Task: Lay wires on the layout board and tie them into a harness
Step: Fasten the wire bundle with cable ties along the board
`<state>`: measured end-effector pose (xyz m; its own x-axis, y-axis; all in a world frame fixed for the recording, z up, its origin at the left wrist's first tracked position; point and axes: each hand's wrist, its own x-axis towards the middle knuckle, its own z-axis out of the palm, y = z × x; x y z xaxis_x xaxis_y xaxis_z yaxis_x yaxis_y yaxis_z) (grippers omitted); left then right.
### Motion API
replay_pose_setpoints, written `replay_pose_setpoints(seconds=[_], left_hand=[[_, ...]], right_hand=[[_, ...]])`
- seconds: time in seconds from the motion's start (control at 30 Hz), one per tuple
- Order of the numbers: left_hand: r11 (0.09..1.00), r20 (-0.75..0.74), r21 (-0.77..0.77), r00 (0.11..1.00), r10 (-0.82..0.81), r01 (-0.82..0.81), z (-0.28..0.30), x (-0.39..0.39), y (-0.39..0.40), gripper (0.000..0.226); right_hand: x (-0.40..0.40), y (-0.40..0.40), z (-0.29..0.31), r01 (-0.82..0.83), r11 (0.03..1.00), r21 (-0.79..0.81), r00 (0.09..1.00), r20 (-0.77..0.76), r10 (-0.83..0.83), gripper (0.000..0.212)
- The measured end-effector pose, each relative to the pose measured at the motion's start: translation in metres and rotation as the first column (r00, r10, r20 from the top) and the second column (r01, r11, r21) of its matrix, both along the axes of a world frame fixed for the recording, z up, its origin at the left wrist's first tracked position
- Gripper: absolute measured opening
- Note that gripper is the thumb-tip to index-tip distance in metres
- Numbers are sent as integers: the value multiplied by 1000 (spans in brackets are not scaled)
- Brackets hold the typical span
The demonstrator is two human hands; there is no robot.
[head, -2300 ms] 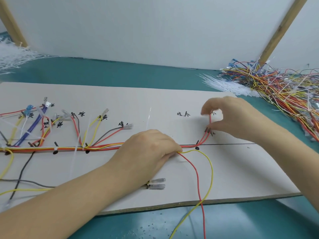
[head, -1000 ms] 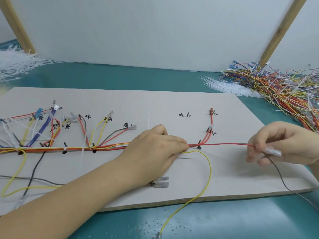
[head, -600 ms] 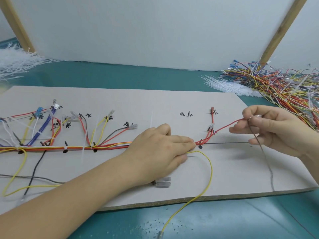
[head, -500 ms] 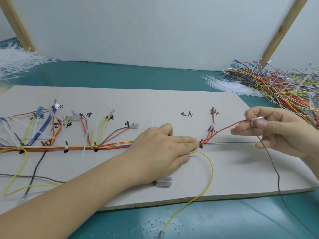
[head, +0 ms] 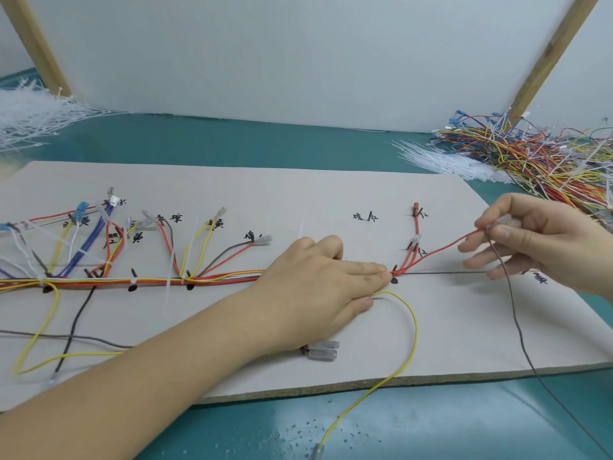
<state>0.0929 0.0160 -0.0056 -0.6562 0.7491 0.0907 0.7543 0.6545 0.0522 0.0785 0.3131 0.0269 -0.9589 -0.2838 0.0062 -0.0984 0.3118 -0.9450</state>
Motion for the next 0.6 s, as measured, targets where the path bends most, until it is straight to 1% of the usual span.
replay_pose_setpoints(seconds=[0.03,0.07,0.17,0.2,0.23,0.3,0.37,0.43,0.6], left_hand=[[1000,2,-1,1000,-1,1,0,0,0,46],[1000,5,-1,1000,-2,2,0,-1,0,46],[1000,14,-1,1000,-3,3,1,0,1,46],[1000,17,-1,1000,-1,1,1,0,1,46],[1000,18,-1,1000,0,0,1,0,1,46],[1000,27,-2,1000,5,-5,2,0,1,46],[1000,29,-4,1000,9,-9,2,0,1,46],[1000,28,2,1000,7,-7,2,0,2,45],[1000,13,21,1000,-11,11,-1,-1,0,45]], right_hand=[[-3,-5,2,12,1000,27,999,-33,-11,34],[-7,-11,5,25,999,37,998,-65,-23,32],[-29,-29,16,78,996,35,988,-137,-72,15],[-38,-36,18,96,993,70,982,-168,-83,13],[-47,-45,20,110,986,127,976,-201,-83,15],[-65,-64,18,134,947,293,970,-232,-66,20],[-81,-79,11,122,891,438,982,-182,-45,20],[-91,-87,5,95,848,521,991,-128,-32,19],[-96,-94,-7,110,825,554,992,-108,-60,20]])
